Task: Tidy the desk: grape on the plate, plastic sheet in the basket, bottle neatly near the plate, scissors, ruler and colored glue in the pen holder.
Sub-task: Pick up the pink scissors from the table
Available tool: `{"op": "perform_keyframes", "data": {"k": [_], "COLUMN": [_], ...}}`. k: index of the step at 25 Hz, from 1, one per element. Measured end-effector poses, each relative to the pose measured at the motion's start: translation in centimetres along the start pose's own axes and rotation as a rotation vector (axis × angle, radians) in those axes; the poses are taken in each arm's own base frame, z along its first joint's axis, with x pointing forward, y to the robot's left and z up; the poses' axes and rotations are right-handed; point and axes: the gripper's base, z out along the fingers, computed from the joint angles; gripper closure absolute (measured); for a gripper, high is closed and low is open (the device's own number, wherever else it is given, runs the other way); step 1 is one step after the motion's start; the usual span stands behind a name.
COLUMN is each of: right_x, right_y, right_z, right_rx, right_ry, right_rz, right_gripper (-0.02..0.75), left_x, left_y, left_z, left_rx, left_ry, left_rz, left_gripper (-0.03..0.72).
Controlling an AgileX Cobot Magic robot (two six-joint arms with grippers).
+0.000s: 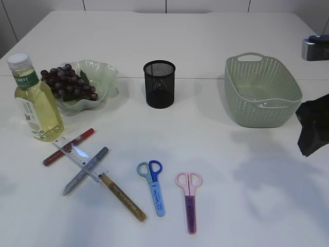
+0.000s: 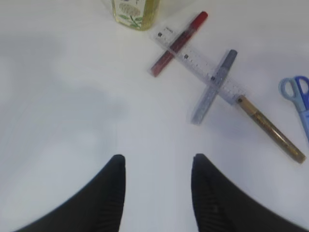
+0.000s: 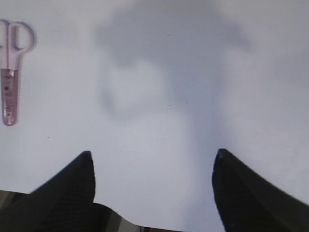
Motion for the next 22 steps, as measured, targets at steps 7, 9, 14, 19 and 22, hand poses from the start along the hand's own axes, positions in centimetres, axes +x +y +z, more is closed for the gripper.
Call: {"op": "perform_keyframes", "data": {"k": [7, 9, 14, 19, 22], "right_x": [0.5, 0.7, 0.8, 0.0, -0.1], "right_y": [2.9, 4.4, 6.8, 8.8, 10.3], "right_z": [-0.1, -0.2, 0.7, 4.0, 5.8], "right_rx": [-0.088, -0.113, -0.139, -0.128, -0.155], "right_ry": [0.01, -0.003, 0.013, 0.087, 0.133], "right_rz": [-0.042, -0.054, -0.035, -0.013, 0.006], "right_gripper": [0.155, 0.155, 0.155, 0.155, 0.155], "left_x": [-2.0, -2.2, -2.4, -2.4, -2.4], "left_y": [-0.5, -0.5, -0.5, -0.5, -0.5], "left_z": [-4.4, -5.4, -6.7, -6.7, -6.7], "left_rx": [-0.018, -0.025, -0.027, -0.028, -0.028], "left_ry": [0.039, 0.054, 0.058, 0.061, 0.061], "left_rz": [0.032, 0.03, 0.038, 0.045, 0.046], "left_gripper": [0.358, 0.358, 0.358, 0.374, 0.391]}}
